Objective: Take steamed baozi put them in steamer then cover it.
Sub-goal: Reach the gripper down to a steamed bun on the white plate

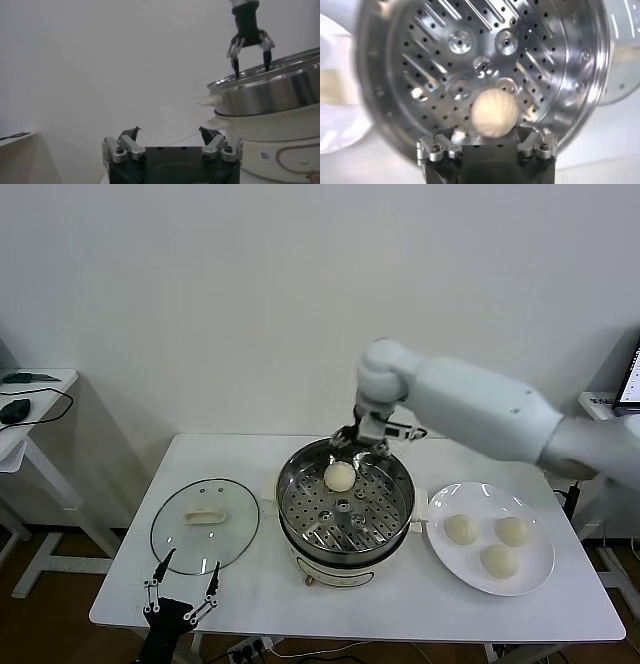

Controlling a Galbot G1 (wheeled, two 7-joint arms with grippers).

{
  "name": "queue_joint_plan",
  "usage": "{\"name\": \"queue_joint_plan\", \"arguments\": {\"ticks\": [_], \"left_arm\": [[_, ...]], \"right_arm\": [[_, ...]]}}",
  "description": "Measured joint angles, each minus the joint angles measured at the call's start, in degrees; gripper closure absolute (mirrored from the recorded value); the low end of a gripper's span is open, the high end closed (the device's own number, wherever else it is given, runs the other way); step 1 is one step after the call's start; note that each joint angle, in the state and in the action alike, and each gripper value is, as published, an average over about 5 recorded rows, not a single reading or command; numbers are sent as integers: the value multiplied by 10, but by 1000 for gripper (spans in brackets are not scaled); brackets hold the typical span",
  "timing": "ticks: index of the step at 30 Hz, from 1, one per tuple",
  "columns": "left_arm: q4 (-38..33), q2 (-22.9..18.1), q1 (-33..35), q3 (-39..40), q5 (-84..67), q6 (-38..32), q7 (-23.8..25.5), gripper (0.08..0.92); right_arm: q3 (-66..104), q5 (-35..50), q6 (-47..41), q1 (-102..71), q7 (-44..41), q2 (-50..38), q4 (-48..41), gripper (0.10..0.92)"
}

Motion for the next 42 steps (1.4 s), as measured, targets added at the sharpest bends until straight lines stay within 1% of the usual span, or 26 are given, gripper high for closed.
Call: {"name": "queue_joint_plan", "arguments": {"ticks": [8,14,19,25,33,42], "left_arm": [[-1,2,-2,8,1,0,0,177],[-2,1,-2,15,3,1,0,177],[-3,1,2,16,4,1,-1,177],[-2,-1,1,11,5,1,-1,177],[-3,0,1,2,4,1,-1,177],[1,0,-2,-2,3,-1,-1,177]], "right_arm": [[-58,155,-147,52,-6,-112,2,203],[-102,214,-220,48,8,-190,6,203],[-113,226,-255,13,29,-229,-1,203],[-97,220,-283,-43,58,-247,-17,203],[-68,204,-303,-113,97,-241,-42,203],[-42,188,-313,-167,120,-221,-74,203]]}}
